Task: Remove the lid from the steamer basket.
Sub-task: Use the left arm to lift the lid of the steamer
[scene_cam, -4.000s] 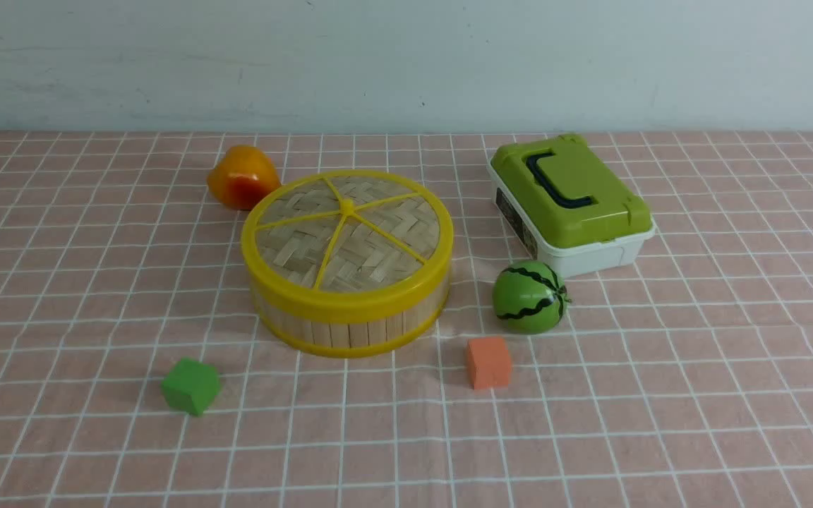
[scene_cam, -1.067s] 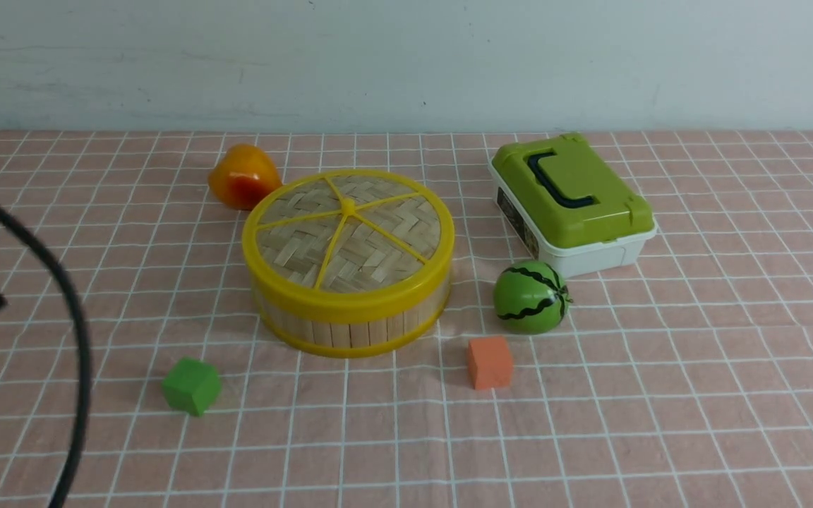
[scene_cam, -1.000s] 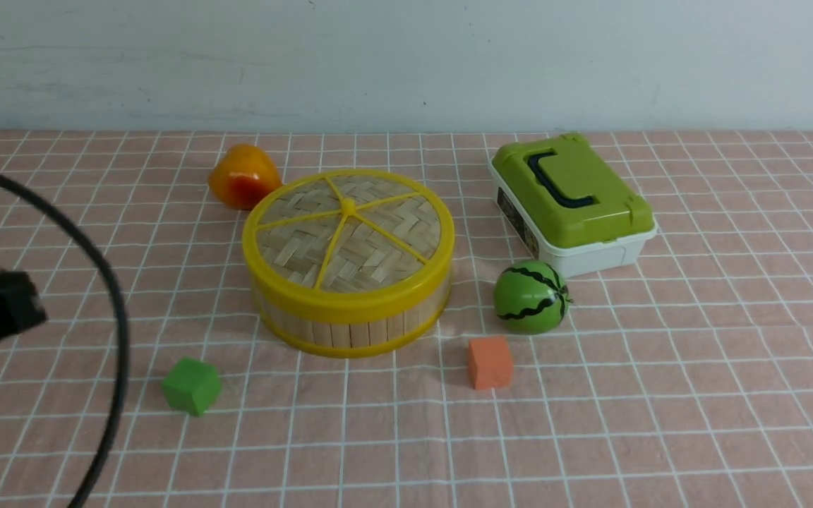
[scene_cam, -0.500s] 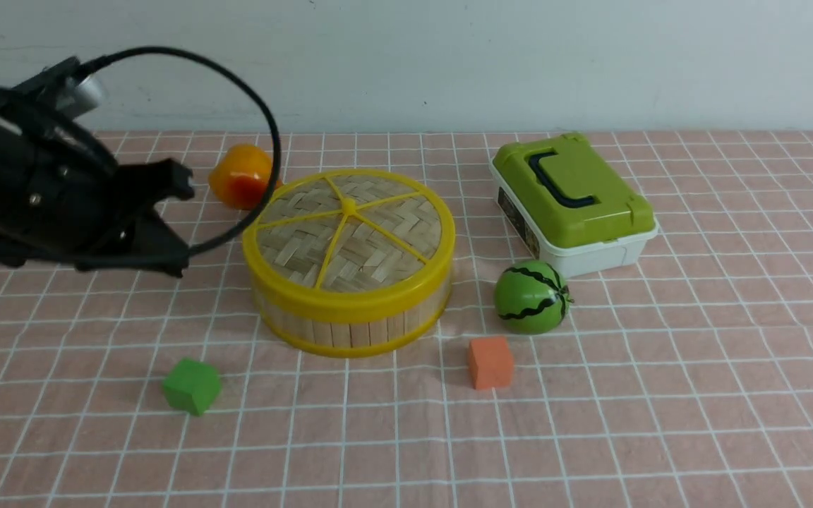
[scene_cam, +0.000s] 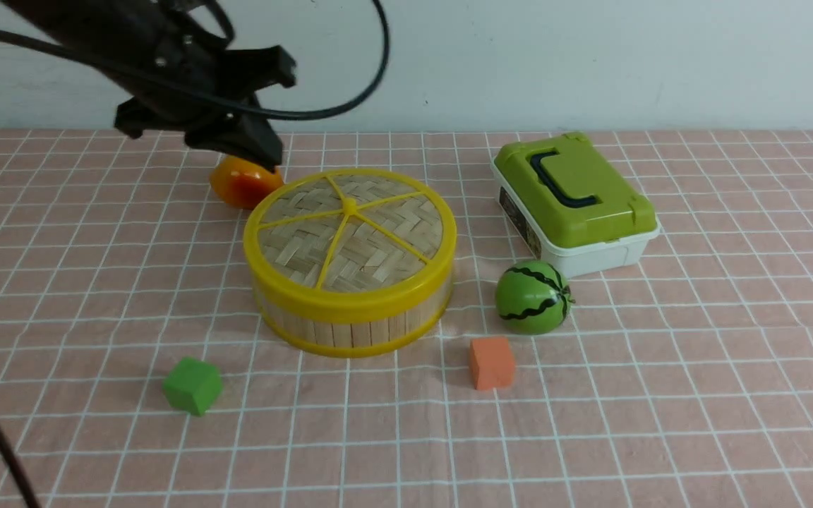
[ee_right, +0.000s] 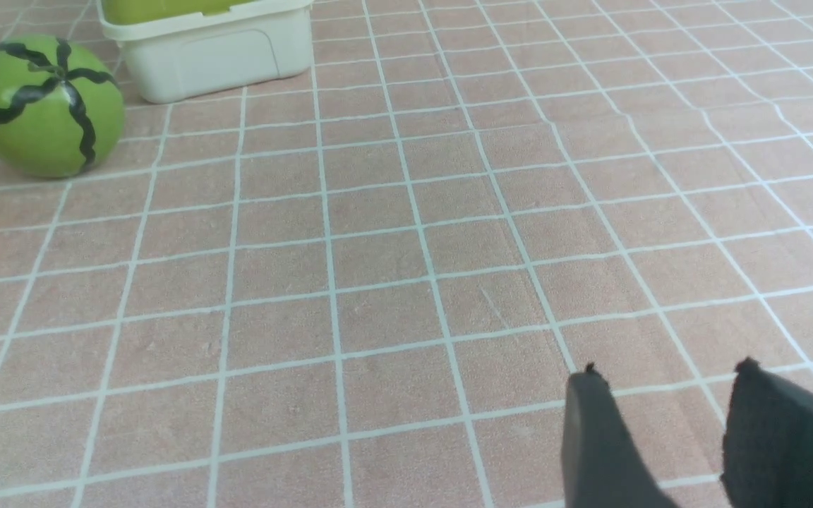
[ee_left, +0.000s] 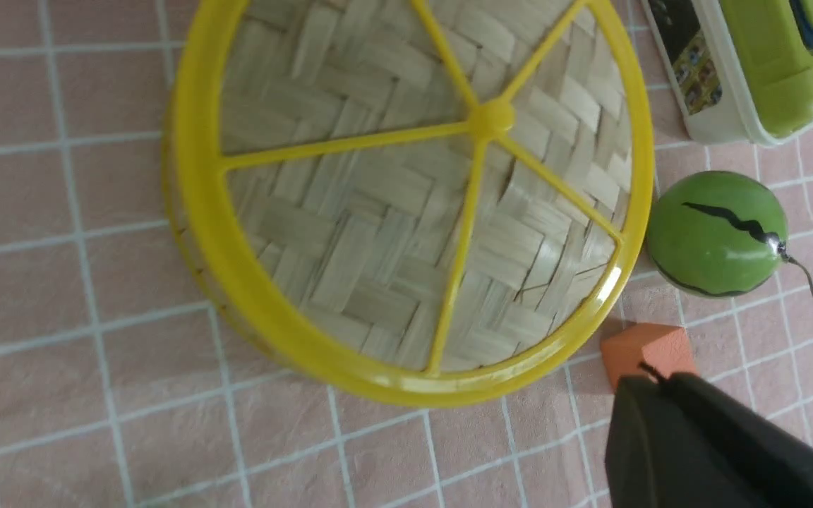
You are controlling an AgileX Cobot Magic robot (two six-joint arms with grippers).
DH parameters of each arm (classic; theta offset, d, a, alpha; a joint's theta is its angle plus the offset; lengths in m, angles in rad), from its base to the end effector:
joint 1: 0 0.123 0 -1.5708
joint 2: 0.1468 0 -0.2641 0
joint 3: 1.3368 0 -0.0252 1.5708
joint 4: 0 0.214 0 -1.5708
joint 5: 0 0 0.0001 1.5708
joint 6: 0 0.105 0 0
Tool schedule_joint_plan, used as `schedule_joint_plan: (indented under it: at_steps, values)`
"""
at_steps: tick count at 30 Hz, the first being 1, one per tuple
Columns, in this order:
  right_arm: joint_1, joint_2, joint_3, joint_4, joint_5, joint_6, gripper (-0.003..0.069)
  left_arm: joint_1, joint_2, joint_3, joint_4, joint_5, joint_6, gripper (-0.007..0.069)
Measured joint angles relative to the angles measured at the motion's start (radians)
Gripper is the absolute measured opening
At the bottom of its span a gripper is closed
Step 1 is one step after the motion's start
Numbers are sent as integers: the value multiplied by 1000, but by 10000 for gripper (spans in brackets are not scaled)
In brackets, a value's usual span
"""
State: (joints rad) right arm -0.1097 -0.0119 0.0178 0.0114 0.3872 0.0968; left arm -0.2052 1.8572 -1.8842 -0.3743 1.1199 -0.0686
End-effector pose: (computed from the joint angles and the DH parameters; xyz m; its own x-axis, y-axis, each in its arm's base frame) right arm 0.0494 -0.0050 0.1693 -0.2863 0.1393 -0.9480 0.1369 0.9852 0.1035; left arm 0.3611 -0.1105 0.3299 -0.8764 -0.0451 -0.4794 0.1708 0.9018 -0.3970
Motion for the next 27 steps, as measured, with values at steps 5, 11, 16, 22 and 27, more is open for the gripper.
schedule_joint_plan:
  at_steps: [5, 11, 16, 22, 27]
  values:
    - [0, 0, 0, 0, 0, 0, 241, -104, 154, -196, 196, 78, -86, 101]
    - [0, 0, 0, 0, 0, 0, 241, -200, 297, -351, 482, 65, -98, 314]
    - [0, 0, 0, 0, 0, 0, 241, -247, 373, -363, 578, -39, -113, 412]
    - [0, 0, 0, 0, 0, 0, 241, -251, 417, -363, 582, -56, -207, 412]
    - [0, 0, 0, 0, 0, 0, 241, -251, 429, -364, 582, -55, -264, 378]
